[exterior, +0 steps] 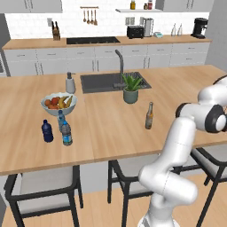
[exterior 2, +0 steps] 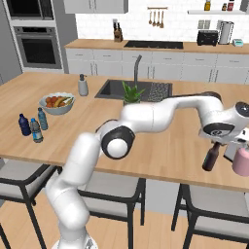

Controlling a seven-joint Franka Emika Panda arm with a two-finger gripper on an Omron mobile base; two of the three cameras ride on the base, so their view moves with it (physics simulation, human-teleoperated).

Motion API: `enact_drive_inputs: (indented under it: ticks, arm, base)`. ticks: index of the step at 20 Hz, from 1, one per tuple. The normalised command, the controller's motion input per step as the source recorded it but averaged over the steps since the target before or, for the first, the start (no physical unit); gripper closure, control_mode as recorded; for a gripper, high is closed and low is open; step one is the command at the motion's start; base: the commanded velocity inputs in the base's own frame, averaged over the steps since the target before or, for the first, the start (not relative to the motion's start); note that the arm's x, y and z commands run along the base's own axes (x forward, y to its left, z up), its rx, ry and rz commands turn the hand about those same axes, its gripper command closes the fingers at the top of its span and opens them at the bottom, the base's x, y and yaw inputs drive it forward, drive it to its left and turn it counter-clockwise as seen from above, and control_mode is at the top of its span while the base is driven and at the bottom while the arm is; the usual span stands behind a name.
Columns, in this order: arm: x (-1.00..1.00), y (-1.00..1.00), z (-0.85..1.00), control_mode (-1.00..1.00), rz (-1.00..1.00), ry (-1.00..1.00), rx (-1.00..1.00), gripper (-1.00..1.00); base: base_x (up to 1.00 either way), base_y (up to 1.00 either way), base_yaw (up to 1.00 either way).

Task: Move the plastic bottles in the middle to the plastics group, and the glass bottles in the middle to the glass group.

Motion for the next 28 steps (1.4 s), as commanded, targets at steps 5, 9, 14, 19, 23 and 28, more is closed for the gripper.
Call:
enact_drive_inputs:
  ticks: [5, 9, 14, 19, 23, 28]
  arm:
    - [0.05, 0.1, -0.52, -1.0, 0.0, -0.1, 0.0, 1.0]
    - [0.1, 0.15, -0.45, -1.0, 0.0, -0.07, -0.01, 1.0]
    - [0.16, 0.18, -0.43, -1.0, 0.0, -0.02, -0.1, 1.0]
    - [0.24, 0.14, -0.3, -1.0, -0.01, -0.02, -0.17, 1.0]
    - [0.02, 0.16, -0.49, -1.0, -0.01, 0.0, -0.15, 1.0]
    - [0.0, 0.16, -0.46, -1.0, -0.05, 0.0, -0.08, 1.0]
  base:
    - [0.0, 0.0, 0.0]
    - [0.0, 0.0, 0.0]
    - [0.0, 0.0, 0.0]
    - [0.0, 0.0, 0.0]
    - [0.0, 0.0, 0.0]
    - [0.0, 0.0, 0.0]
